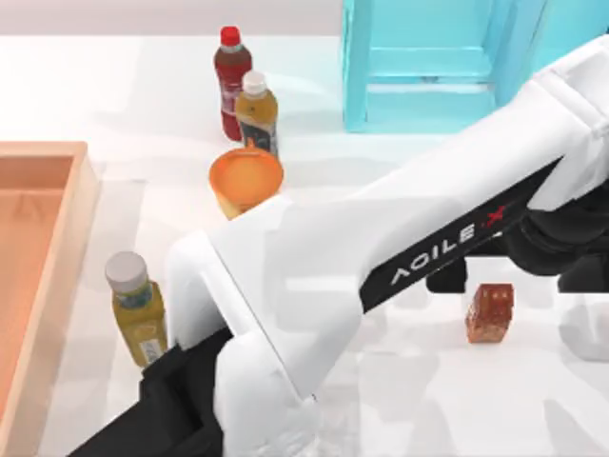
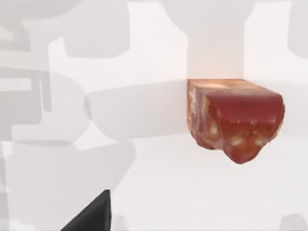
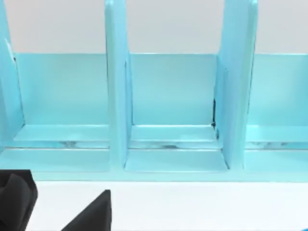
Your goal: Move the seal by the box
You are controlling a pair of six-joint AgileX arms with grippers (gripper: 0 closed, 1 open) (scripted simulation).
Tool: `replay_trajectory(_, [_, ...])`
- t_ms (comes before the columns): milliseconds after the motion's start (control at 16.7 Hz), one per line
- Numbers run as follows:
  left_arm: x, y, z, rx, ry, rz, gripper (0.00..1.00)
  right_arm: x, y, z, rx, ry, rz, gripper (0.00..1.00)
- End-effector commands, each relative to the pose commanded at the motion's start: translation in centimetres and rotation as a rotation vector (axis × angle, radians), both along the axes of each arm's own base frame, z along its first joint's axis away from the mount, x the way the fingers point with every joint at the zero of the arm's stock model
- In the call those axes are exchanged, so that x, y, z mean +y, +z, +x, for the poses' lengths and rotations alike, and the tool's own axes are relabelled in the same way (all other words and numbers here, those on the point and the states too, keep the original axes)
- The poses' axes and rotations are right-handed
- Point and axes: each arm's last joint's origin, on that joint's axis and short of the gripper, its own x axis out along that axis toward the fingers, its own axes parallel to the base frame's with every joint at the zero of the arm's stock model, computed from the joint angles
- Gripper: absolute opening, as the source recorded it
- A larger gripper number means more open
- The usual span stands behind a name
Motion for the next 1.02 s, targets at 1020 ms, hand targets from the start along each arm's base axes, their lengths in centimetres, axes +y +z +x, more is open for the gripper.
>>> replay_trajectory(1020, [-0.5,-9.7,2.1,0.002,0.000,0.006,1.00,0.0,0.0,0.0,0.000,0.000,0.000,1.00])
